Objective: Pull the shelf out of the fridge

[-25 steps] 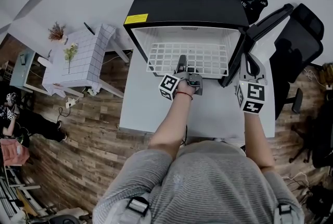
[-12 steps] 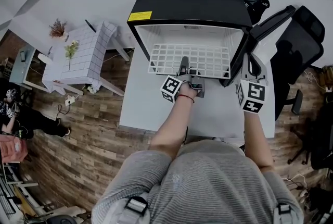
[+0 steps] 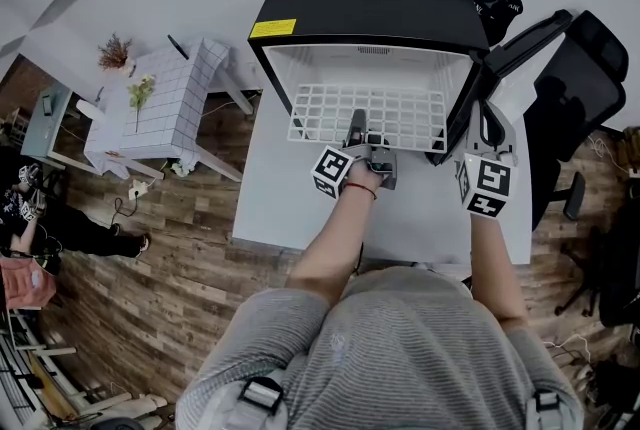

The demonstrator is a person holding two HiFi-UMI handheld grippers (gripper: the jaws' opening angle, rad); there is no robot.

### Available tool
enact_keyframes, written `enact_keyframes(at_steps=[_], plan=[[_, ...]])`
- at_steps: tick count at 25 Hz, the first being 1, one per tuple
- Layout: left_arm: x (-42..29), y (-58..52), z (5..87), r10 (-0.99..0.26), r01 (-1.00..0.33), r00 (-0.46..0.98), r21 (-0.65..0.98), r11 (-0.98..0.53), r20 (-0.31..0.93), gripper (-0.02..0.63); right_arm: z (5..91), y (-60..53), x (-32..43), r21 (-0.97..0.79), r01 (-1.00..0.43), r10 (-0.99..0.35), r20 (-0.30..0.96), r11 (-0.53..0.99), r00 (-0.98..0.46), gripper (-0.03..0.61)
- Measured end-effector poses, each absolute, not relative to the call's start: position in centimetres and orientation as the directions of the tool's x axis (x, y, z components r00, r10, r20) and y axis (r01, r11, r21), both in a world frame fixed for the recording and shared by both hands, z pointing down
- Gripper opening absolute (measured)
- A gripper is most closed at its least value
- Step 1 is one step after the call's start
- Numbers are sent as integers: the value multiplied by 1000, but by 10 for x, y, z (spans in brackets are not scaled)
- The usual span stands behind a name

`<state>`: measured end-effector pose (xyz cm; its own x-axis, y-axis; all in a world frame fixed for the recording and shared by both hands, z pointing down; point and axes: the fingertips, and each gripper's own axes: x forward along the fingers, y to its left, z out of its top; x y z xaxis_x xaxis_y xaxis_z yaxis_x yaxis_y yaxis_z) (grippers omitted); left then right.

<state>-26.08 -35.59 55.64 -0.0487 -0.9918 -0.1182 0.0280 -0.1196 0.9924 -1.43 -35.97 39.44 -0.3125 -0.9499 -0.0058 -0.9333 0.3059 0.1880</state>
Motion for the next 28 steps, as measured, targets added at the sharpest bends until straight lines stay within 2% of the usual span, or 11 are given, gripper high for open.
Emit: enact_keyframes(at_steps=[28], plan=[[-256,-295,575,-992,71,-77,992,-103,-97,31,394,-362,-13,182,-934,-950,-3,308,-314,14]])
